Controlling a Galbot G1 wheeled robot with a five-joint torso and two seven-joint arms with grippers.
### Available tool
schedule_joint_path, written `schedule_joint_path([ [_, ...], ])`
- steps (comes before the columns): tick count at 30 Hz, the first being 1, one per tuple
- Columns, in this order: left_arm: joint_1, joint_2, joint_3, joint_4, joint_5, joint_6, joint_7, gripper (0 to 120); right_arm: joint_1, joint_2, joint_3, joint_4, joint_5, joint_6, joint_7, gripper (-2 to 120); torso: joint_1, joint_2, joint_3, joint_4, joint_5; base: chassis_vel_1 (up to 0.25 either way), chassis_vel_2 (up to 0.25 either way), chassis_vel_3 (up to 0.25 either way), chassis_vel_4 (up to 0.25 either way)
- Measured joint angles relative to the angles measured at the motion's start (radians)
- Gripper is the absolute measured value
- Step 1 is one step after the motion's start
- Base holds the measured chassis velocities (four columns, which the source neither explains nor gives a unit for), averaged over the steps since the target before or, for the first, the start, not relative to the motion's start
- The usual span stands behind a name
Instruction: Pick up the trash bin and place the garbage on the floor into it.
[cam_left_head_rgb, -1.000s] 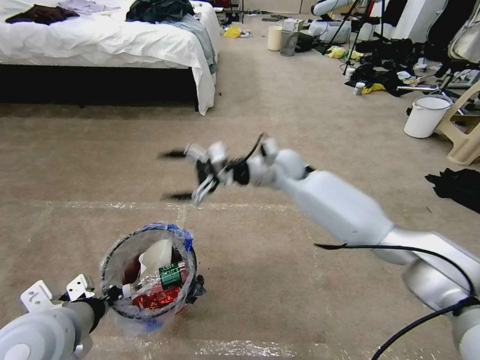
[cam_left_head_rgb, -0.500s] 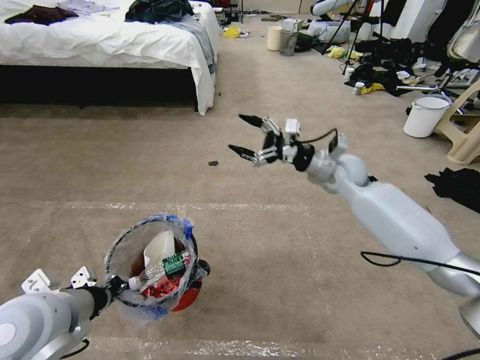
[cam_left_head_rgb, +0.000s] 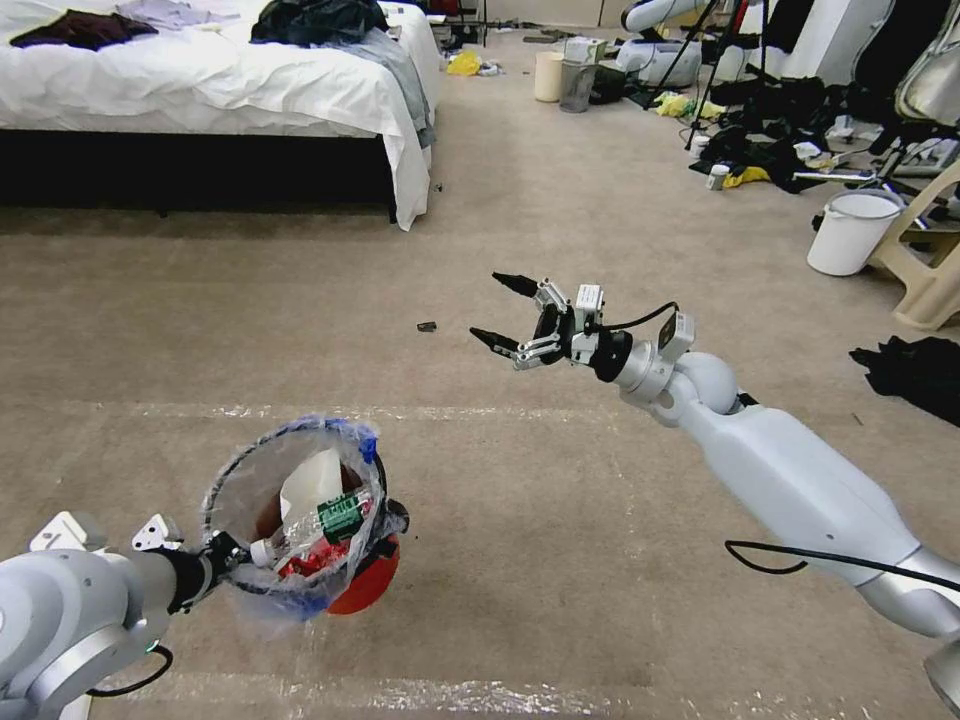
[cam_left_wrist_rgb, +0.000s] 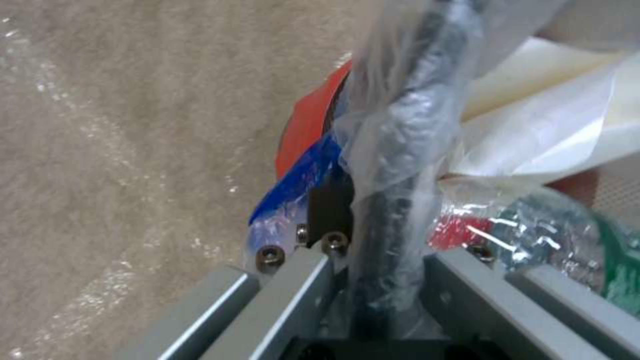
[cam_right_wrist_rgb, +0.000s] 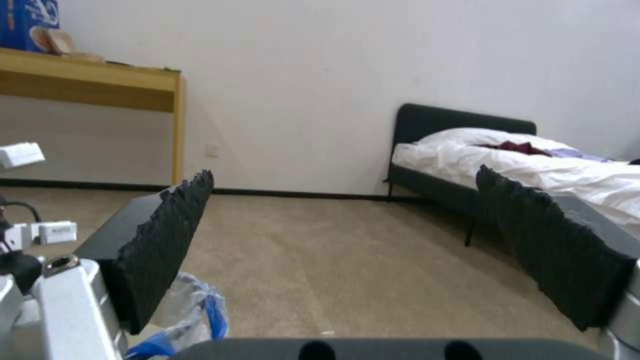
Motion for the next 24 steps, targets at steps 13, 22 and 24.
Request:
schedule_joint_path([
  [13, -0.032, 0.001, 0.042, 0.092, 0.015, 0.004, -0.019, 0, -0.054, 0.003, -0.003, -0.013, -0.028, 0.012, -0.006, 100, 0.000, 0.000, 0.000, -0.0001, 0.0001, 0.000, 0.000, 0.000, 0.000],
  [22, -0.047, 0.008, 0.063, 0.135, 0.027, 0.010, -0.019, 0, -0.074, 0.011, -0.006, -0.018, -0.042, 0.018, -0.008, 100, 0.000, 0.000, 0.000, 0.0000, 0.0001, 0.000, 0.000, 0.000, 0.000],
  [24, -0.051, 0.010, 0.066, 0.139, 0.027, 0.011, -0.019, 0, -0.077, 0.011, -0.007, -0.018, -0.045, 0.019, -0.008, 100, 0.000, 0.000, 0.000, -0.0001, 0.0002, 0.000, 0.000, 0.000, 0.000],
])
